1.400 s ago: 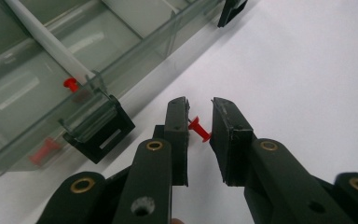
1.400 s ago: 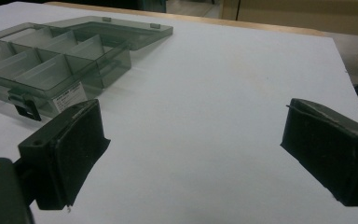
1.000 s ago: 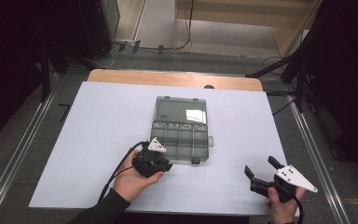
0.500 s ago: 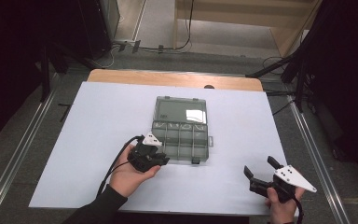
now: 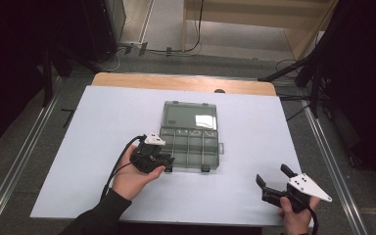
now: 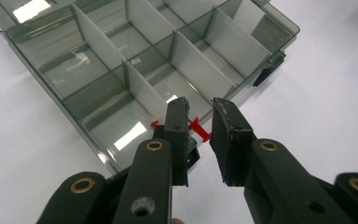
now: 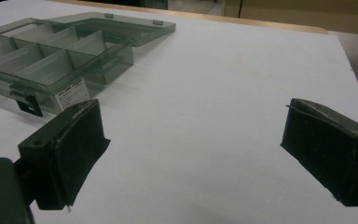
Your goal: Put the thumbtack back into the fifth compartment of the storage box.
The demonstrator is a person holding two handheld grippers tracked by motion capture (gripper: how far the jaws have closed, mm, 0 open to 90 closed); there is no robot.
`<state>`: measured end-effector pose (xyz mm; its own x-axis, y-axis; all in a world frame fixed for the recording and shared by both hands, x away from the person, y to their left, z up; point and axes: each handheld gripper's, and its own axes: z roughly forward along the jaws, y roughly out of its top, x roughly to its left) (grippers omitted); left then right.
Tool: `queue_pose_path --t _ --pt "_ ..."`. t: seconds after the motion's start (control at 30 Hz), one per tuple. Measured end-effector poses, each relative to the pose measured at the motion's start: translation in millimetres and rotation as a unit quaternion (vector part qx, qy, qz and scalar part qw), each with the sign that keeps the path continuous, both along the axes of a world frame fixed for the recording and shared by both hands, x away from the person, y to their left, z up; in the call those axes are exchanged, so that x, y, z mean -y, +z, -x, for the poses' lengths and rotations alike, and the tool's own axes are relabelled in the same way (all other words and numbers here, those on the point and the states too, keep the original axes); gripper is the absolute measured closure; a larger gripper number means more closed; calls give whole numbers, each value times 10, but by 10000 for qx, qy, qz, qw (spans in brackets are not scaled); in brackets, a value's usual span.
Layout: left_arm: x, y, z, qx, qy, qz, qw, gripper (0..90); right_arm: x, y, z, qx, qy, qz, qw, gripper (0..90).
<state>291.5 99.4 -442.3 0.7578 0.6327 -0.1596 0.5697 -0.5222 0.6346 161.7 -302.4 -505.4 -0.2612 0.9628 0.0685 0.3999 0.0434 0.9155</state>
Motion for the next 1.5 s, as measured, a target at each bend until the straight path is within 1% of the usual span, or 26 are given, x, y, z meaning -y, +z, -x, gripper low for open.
queue_pose_path --t 0.07,0.1,0.17,0.2,0.27,0.33,0.4,0.43,0.47,0.5,0.57,0.67,0.77,0.87,0.9,0.97,1.07,1.13,1.2,1.23,1.27,1.33,1.37,1.43,1.47,1.5 --pt "-10 7 -16 20 2 -31 10000 763 1 0 0 -4 -5 0 10000 58" --pt "-11 4 -24 12 18 5 10000 763 2 -1 0 -2 -7 8 10000 58" --pt "-19 4 -39 6 58 -20 10000 762 5 -2 0 9 -12 17 10000 58" --pt "-22 -4 -51 10 58 23 10000 762 5 -2 1 4 -18 14 10000 58" --pt "-33 -8 -69 31 90 -7 10000 763 5 -2 2 1 -20 13 10000 58" --pt "-38 -19 -88 46 165 10 9999 763 5 -3 1 -1 -12 10 10000 58" --pt "-47 -31 -110 93 226 -33 9997 762 6 -3 2 10 -10 18 10000 58" --pt "-50 -34 -120 98 281 -91 9995 762 6 -3 3 4 -17 14 10000 58" --pt "-54 -47 -137 100 297 -71 9995 762 7 -3 3 4 -17 15 10000 58" --pt "-57 -58 -151 79 320 -52 9994 762 9 -3 5 2 -18 16 10000 58" --pt "-66 -77 -182 86 340 -109 9993 761 11 -5 6 6 -13 15 10000 58" --pt "-65 -106 -216 59 390 -107 9992 760 10 -2 17 -19 -13 13 10000 58" --pt "-63 -117 -238 48 418 -50 9991 755 14 -4 18 -11 -23 25 10000 58" --pt "-62 -113 -250 43 415 -59 9991 750 11 -7 23 -24 -24 22 10000 58" --pt "-59 -115 -251 41 409 -69 9991 711 10 -7 25 -24 -22 22 10000 58" --pt "-59 -119 -248 30 378 -72 9993 687 12 -7 26 -23 -22 27 10000 58" --pt "-70 -118 -240 36 351 4 9994 634 13 -6 18 -26 -14 22 10000 58" --pt "-90 -115 -239 -5 266 209 9994 546 5 -5 3 0 -7 15 10000 58" --pt "-112 -103 -239 55 330 206 9992 446 -9 -1 -5 -17 28 25 10000 58" --pt "-121 -102 -240 69 364 276 9989 395 -17 -1 -9 -25 37 14 10000 58" --pt "-133 -96 -247 74 379 312 9988 325 -19 -4 -17 1 71 54 10000 58" --pt "-155 -81 -267 18 431 398 9983 201 -28 -6 -19 -10 72 53 10000 58" --pt "-160 -77 -278 -46 458 475 9978 115 -27 -7 -18 -5 87 65 9999 58" --pt "-170 -68 -299 -185 417 562 9974 21 -24 -7 -14 -8 81 63 9999 58" --pt "-173 -60 -302 -222 415 606 9971 0 -19 -6 -9 -14 69 64 10000 58" --pt "-172 -51 -300 -236 422 660 9966 0 -20 -5 -5 -19 52 36 10000 58"
